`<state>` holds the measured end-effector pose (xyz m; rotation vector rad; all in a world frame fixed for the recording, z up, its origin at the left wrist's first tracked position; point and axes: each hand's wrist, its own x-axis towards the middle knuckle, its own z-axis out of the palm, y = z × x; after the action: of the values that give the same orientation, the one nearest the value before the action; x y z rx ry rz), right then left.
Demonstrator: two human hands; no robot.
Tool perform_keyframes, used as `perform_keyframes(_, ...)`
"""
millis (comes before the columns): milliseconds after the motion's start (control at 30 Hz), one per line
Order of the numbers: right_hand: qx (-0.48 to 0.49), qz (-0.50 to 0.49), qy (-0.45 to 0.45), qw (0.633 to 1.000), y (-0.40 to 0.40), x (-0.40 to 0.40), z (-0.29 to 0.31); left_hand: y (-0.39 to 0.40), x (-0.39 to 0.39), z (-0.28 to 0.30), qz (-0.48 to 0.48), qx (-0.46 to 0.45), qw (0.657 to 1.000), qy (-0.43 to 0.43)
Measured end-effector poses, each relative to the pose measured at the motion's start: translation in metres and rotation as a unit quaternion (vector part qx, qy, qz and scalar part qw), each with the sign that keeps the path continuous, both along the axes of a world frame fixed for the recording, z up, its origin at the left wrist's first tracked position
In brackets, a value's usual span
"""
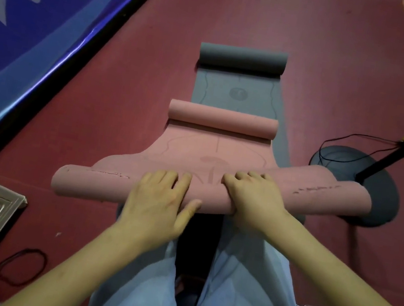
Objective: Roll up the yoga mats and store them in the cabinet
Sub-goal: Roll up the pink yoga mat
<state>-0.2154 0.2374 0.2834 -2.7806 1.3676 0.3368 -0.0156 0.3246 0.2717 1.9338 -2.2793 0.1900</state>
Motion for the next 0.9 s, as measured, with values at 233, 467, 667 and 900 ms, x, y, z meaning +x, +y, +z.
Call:
perform_keyframes(233,0.013,0.0,0.01,1.0,-0.003,0.004,0.005,-0.007,-0.008,-0.014,0.038,0.049,0.993,-0.098)
perform_keyframes(467,-0.125,0.018,-0.076,0.989,0.008,0.011,-0.017,-0.036,-0.005,0.006,0.035,0.134,0.988,-0.064)
perform_keyframes(667,-0.127,-0.015,-0.092,0.988,0.017,0.008,-0.01,-0.029,-0.009,0.023,0.031,0.165,0.981,-0.1)
perform_keyframes(900,-0.107,-0.019,-0.126,0.986,0.074,-0.011,-0.016,0.021,-0.016,0.028,-0.028,0.156,0.985,-0.073)
